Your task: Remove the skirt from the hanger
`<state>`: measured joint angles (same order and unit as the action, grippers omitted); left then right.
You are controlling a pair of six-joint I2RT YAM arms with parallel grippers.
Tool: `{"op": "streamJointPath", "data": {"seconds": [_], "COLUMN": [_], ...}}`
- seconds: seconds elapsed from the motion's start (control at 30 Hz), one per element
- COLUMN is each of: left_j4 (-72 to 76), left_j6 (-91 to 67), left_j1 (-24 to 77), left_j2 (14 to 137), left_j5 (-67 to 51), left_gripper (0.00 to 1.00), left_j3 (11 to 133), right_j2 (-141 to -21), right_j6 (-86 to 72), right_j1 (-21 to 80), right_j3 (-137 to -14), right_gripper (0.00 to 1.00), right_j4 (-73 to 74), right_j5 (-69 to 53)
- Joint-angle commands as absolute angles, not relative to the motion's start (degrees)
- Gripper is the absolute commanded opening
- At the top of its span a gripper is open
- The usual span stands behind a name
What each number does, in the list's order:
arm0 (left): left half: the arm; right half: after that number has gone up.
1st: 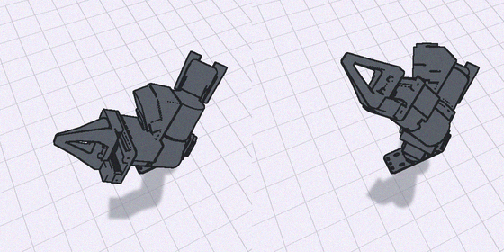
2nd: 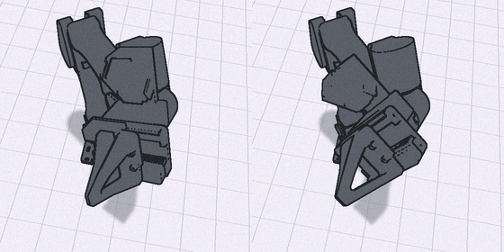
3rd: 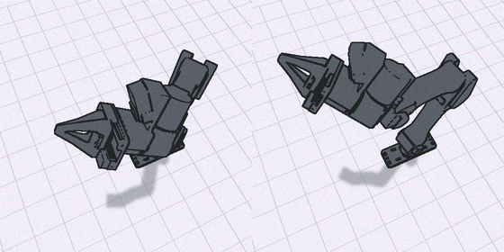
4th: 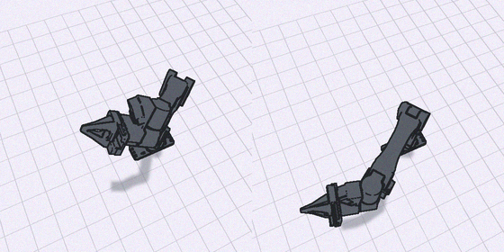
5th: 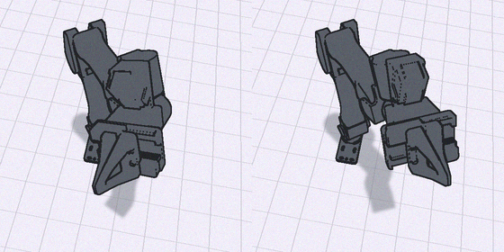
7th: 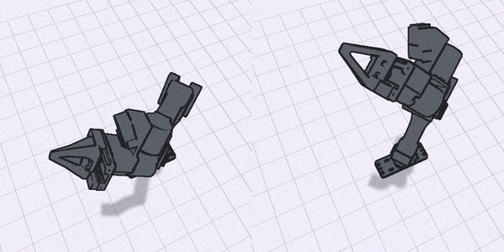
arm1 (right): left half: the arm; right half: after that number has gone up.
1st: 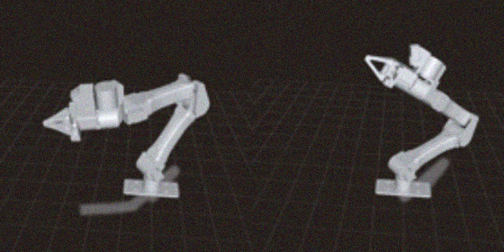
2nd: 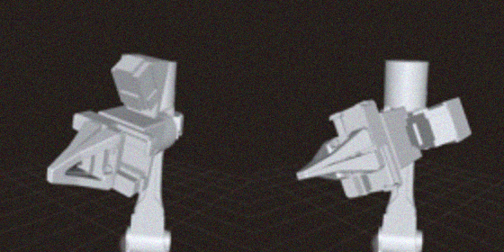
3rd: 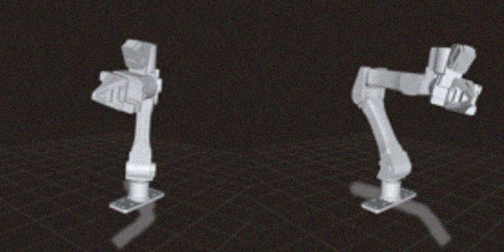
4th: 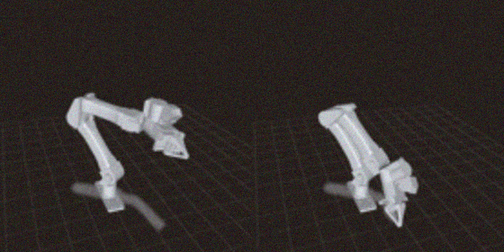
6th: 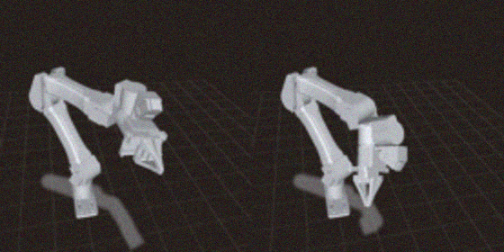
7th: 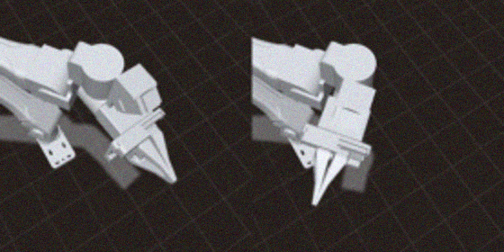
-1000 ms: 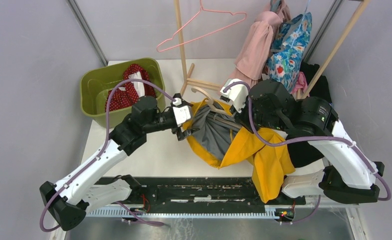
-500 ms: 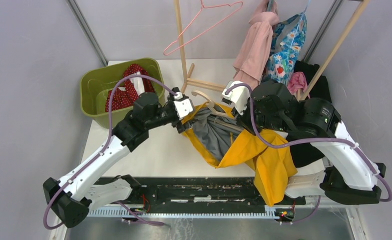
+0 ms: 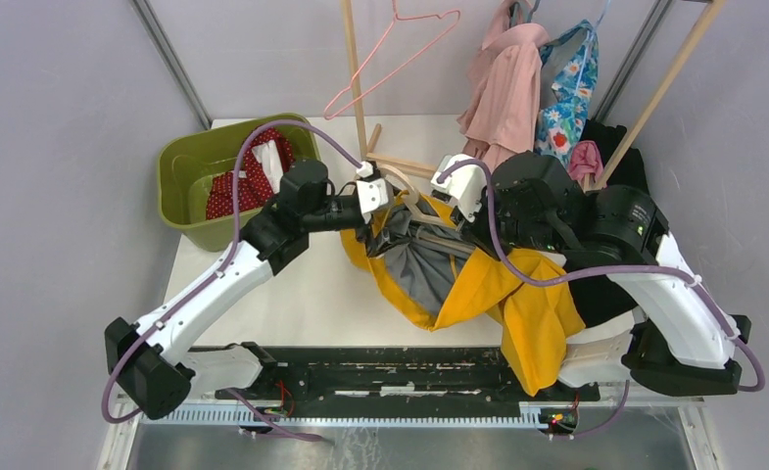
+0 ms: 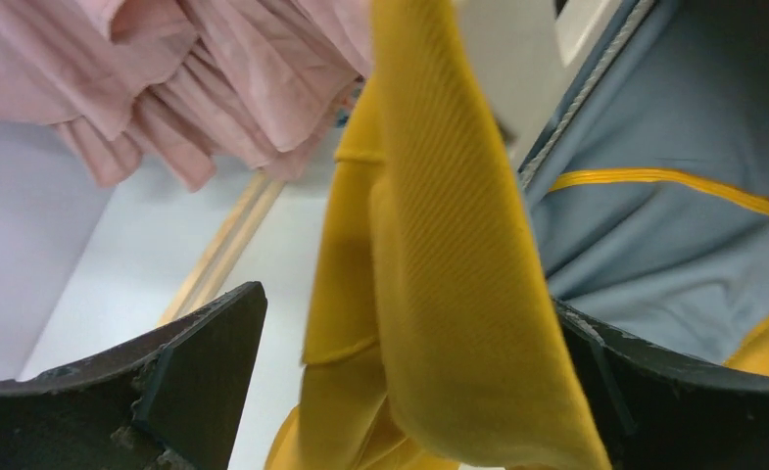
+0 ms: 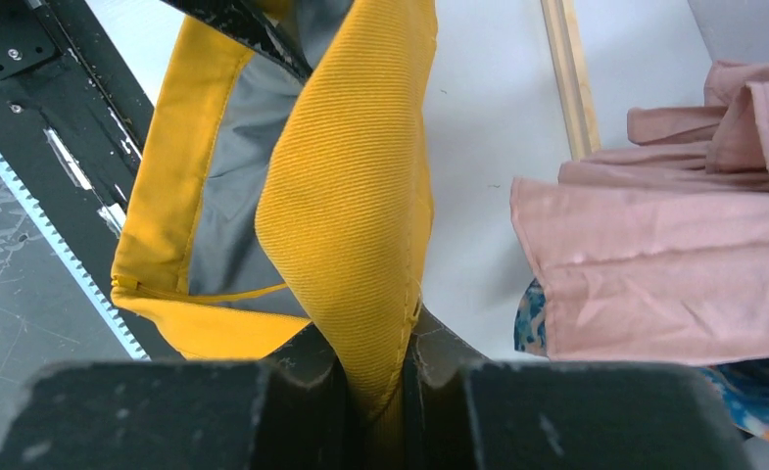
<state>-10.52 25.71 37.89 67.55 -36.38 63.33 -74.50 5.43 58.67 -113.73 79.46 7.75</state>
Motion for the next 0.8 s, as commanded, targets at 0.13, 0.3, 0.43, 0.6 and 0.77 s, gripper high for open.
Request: {"op": "streamJointPath", "data": {"seconds": [0.13,0.3,0.43,0.6,0.77], "left_j4": [-2.78,-8.62,-18.95,-23.86,-23.41], "left_j6": [15.06,17.06,21.5,21.51,19.26], "left_j1": [37.62,37.64,37.66,37.55,37.55], "left_j2": [72.67,75.87,77.89,77.87,75.69], "left_j5": [-48.77,-54.69,-52.55,-42.71,-27.41], "left_gripper": [0.99,0.56,0.03,0.03,0.03], "left_j3": [63.45,66.18,69.71,72.36,73.06], "right_j2": [-75.89,-76.03,-75.74,-74.46,-74.57], "right_j6": [8.66,9.3,9.8,8.68,9.09], "right_j1": [58.97,58.91,58.95,58.92,58.91], "right_j3": [-119.38,-119.29,-118.06,-112.03,-107.2], "right_gripper": [0.01,0.01,0.01,0.01,0.22], "right_j4": [72.29,70.91,69.32,64.53,61.74], "right_j5": [7.59,9.05,11.07,18.95,25.13]}}
